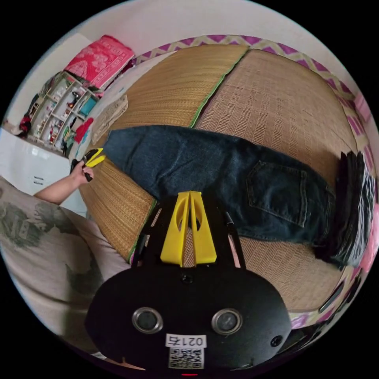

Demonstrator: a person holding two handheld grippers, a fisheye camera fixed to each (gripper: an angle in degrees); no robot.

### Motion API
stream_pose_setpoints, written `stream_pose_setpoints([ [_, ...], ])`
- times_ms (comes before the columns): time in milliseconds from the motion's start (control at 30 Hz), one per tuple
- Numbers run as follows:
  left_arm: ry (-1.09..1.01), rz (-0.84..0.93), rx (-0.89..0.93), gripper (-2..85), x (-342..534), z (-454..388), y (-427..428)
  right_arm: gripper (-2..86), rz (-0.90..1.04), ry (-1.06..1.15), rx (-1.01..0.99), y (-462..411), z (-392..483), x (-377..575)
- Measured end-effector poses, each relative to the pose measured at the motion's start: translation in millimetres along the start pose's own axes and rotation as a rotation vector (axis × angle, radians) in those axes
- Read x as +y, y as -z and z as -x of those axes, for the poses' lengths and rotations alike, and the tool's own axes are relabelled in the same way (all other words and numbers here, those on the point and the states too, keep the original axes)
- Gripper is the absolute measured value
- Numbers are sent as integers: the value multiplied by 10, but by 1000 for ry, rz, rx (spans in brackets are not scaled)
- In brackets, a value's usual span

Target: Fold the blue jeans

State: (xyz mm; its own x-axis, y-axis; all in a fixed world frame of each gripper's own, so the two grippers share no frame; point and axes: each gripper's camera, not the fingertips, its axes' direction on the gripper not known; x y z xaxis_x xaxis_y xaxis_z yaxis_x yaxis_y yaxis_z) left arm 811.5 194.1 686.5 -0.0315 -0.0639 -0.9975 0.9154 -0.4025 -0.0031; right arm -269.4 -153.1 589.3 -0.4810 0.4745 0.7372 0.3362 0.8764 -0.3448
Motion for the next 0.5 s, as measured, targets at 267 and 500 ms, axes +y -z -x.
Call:
stream_pose_setpoints([
  [267,12,-11,-31,3,-128,-18,42,-7,38,-88,46,66,-198,635],
  [500,-70,-40,-55,-8,-270,-410,737,-6,46,-73,79,8,-241,993],
])
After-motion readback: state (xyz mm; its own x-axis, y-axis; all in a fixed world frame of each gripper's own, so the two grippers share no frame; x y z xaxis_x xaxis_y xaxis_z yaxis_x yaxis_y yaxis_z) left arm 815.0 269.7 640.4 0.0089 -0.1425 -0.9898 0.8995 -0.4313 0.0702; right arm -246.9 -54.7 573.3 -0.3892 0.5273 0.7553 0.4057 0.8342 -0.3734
